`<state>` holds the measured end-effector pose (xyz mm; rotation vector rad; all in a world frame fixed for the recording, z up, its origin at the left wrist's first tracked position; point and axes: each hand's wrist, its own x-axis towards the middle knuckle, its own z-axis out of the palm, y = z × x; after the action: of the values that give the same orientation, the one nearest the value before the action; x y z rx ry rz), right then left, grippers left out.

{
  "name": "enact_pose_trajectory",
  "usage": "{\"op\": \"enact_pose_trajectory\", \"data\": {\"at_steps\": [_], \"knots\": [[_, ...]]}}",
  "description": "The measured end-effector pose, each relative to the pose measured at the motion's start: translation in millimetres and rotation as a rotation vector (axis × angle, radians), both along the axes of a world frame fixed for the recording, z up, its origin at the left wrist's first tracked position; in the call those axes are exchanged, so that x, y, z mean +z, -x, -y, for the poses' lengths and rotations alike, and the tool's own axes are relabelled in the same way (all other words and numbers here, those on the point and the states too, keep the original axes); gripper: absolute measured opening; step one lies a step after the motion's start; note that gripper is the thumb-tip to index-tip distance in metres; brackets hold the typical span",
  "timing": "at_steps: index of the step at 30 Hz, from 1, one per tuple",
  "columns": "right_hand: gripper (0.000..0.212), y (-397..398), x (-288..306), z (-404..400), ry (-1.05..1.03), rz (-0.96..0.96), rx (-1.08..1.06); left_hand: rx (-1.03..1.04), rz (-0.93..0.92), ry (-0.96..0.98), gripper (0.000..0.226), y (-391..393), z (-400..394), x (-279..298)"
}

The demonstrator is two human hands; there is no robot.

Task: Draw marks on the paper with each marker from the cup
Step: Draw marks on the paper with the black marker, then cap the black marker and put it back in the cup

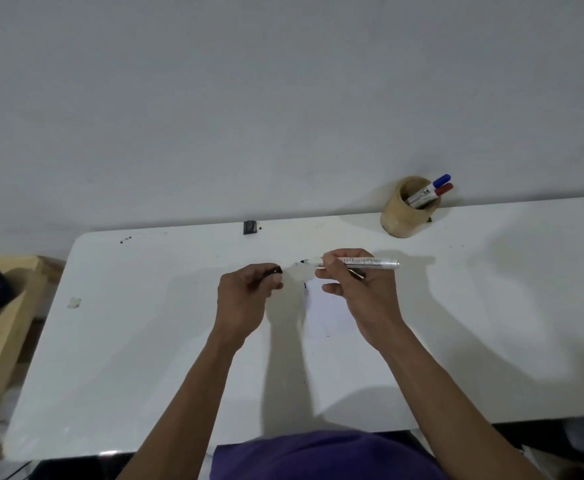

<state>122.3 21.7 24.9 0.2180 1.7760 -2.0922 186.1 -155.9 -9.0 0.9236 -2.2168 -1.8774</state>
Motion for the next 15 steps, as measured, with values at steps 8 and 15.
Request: {"op": "enact_pose_trajectory", "data": {"at_steps": [8,15], "knots": [[0.017,-3.1,16.1,11.5,-0.110,-0.112,0.077,0.031,-0.153,-0.187,0.016,-10.9,-8.1,19.5],[0.017,-7.4,18.5,7.3,-0.106,-0.135,0.094,-0.065,-0.140,-0.112,0.017,-13.3,-8.0,21.4]]}}
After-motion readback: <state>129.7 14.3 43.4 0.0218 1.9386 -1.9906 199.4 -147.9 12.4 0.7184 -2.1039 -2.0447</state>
